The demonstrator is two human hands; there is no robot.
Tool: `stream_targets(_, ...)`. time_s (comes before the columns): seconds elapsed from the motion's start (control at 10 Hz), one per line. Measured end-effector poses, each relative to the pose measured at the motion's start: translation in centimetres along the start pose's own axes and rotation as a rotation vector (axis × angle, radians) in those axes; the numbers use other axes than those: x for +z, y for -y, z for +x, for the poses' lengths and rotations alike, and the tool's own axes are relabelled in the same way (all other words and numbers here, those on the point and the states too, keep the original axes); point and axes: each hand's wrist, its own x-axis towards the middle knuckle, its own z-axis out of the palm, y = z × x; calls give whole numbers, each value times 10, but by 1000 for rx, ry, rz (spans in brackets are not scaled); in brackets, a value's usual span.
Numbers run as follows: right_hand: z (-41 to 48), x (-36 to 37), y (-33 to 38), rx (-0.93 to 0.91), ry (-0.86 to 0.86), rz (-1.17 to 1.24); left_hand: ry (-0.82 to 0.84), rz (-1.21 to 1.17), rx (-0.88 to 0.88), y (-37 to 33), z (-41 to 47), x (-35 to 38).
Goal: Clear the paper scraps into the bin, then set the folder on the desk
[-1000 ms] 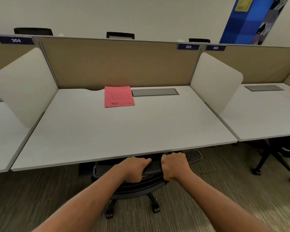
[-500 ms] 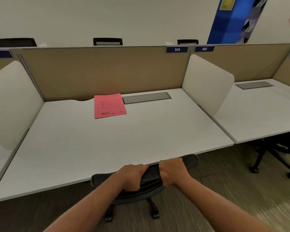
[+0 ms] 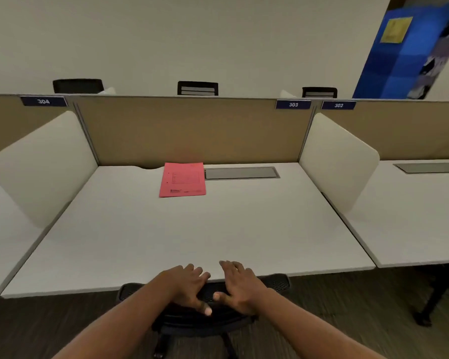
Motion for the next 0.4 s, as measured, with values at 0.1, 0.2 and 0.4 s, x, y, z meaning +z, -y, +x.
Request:
stream_targets(0.1,4,-24,-4,40,-63,-106,-120,30,-78,-6,6,-26)
stream_targets(0.2,5,-64,-18,69,-215,-240,-251,213,-184,-13,5,-59)
stream_targets(0.4,1,-182,-33,133,-460,-359,-726,366,-460,-16,-17,-161)
